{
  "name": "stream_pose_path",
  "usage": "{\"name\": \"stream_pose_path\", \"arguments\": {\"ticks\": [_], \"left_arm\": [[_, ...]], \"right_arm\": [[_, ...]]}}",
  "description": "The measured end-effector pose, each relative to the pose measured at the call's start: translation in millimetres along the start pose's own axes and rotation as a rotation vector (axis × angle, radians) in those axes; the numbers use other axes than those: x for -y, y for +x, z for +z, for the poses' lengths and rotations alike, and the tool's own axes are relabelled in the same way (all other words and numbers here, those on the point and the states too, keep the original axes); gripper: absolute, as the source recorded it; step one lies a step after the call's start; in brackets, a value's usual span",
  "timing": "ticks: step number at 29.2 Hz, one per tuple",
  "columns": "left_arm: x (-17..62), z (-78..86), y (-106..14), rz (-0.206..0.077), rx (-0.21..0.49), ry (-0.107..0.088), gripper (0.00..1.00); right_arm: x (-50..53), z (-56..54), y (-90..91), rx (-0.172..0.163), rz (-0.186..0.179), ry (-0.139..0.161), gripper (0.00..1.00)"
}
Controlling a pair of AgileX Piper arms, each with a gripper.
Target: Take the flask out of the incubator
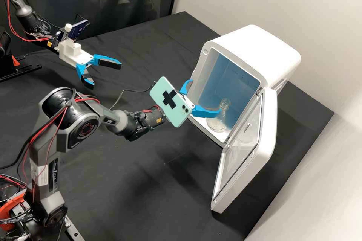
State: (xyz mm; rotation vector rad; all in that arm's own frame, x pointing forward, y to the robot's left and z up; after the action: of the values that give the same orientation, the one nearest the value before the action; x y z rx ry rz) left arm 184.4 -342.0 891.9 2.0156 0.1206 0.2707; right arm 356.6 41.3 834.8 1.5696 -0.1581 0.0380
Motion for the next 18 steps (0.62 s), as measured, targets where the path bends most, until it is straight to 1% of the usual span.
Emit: {"name": "stream_pose_path", "arguments": {"ticks": [2, 3, 5, 6, 12, 15, 17, 18], "left_arm": [[0.3, 1.0, 0.4, -0.002, 0.005, 0.0, 1.0], [0.6, 1.9, 0.8, -0.003, 0.009, 0.0, 1.0], [1.0, 3.2, 1.3, -0.005, 0.015, 0.001, 1.0], [1.1, 3.6, 1.5, -0.006, 0.018, 0.001, 1.0], [1.4, 4.6, 1.8, -0.007, 0.022, 0.001, 1.0], [1.4, 4.6, 1.8, -0.007, 0.022, 0.001, 1.0], [1.6, 6.0, 2.2, -0.008, 0.029, 0.002, 1.0], [1.7, 6.4, 2.4, -0.009, 0.031, 0.002, 1.0]], "right_arm": [[1.3, -0.9, 8.0, 0.019, 0.01, -0.005, 1.0], [0.9, -1.7, 11.5, 0.024, 0.014, -0.006, 1.0], [3.2, -4.3, 17.3, 0.022, 0.011, -0.027, 1.0], [4.3, -5.0, 19.7, 0.024, 0.012, -0.031, 1.0], [16.4, -11.0, 35.9, 0.046, 0.002, -0.067, 1.0], [22.3, -13.0, 42.3, 0.067, -0.008, -0.074, 1.0], [30.0, -15.4, 46.5, 0.079, -0.021, -0.081, 1.0], [31.8, -15.1, 48.3, 0.088, -0.019, -0.08, 1.0]]}}
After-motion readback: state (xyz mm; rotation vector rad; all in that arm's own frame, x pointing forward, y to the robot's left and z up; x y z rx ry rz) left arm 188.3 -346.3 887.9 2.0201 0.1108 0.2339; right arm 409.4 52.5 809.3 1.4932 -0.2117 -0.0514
